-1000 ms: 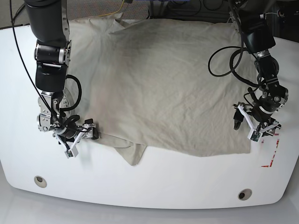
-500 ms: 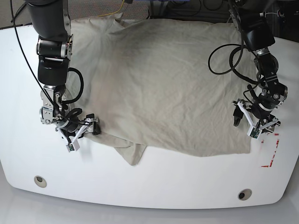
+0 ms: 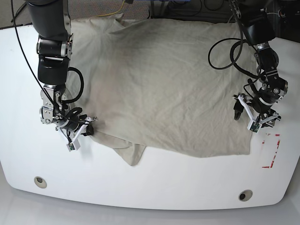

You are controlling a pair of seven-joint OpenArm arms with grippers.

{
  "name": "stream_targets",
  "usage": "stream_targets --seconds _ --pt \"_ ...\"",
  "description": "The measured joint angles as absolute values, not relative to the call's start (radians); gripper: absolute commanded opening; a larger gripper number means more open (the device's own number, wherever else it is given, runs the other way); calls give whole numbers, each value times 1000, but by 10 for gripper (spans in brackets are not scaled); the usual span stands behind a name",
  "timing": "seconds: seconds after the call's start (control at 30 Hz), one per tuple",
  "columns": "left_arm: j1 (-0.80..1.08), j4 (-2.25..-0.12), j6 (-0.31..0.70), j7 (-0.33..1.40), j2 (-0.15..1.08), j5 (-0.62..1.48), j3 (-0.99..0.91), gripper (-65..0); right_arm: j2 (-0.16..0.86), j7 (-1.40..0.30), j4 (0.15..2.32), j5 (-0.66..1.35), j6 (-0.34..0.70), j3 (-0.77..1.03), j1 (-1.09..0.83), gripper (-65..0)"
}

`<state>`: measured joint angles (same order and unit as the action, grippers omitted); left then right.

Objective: Layout the t-shirt on the table in an organized manner, then fold the t-shirt properly
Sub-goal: 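Lower the right gripper onto a hem corner and grasp it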

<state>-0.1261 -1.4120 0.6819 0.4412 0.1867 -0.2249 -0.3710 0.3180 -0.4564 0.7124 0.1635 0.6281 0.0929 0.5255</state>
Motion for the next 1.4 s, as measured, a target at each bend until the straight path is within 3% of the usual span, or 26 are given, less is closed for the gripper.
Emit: stream_targets --seconds 0.7,1.4 --pt "-96 -1417 682 436 187 -224 -371 -199 345 -731 1221 161 624 234 200 -650" --pt "-80 -1417 682 440 183 -225 -371 -199 302 -686 1341 187 612 239 54 -649"
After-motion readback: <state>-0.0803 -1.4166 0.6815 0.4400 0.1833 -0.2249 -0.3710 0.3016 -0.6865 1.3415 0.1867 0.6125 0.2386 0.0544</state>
